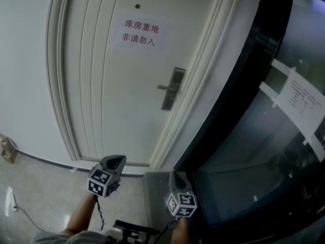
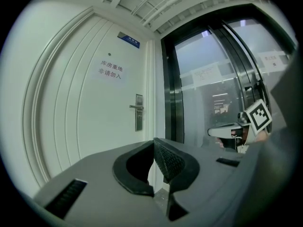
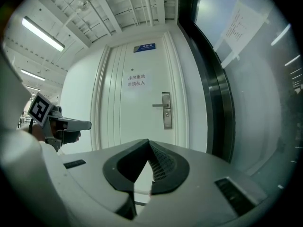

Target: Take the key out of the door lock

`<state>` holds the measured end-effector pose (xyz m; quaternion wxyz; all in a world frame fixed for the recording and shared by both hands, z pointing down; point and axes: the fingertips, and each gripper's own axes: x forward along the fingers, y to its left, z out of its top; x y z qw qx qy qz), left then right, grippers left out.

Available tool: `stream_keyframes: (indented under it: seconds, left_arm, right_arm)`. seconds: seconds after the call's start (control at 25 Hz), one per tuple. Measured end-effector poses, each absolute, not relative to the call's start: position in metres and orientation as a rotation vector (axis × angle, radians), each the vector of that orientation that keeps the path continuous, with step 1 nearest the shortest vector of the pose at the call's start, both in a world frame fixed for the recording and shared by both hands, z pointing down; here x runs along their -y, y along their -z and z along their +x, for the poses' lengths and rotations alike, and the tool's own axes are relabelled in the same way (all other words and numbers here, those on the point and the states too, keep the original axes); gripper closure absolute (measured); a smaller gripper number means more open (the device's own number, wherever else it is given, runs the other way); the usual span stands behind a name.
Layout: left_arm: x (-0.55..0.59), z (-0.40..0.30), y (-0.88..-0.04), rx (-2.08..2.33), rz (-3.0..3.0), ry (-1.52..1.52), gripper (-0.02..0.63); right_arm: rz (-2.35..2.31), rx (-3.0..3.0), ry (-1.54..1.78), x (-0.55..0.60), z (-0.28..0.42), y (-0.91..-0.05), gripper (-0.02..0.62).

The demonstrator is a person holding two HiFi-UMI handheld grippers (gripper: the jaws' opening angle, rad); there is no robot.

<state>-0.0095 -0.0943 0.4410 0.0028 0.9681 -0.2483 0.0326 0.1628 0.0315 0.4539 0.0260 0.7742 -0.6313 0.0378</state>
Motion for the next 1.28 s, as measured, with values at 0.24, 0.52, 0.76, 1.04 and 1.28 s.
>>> stream_keyframes:
  seconds: [0.24,0.52,0.76,1.04,1.28]
  left_arm:
    - [0.135,-0.004,-0.441,0.789,3.038,-0.083,0.599]
    - [0.169,0.005,-0.440,0.775,3.035,-0.062,0.598]
    - [0.190,0.014,-0.444,0.759,3.032,-0.081,0.598]
    - [0.227,0.039,-0.445,0.788,3.020,-0.073,0.598]
    - [0.277,0.069,-0.440,0.811,3.011,-0.076,0.598]
  right_arm:
    - [2.406,1.946,-0.099,0.004,0.170,-0.453,0.584]
    - [2.399,1.931,-0.084,0.036,0.177,-0.451,0.584]
    - [2.398,1.924,-0.085,0.060,0.185,-0.449,0.584]
    - [2.384,1.935,-0.066,0.097,0.214,-0.445,0.584]
    - [2.376,1.944,-0.061,0.149,0.247,-0.436,0.584]
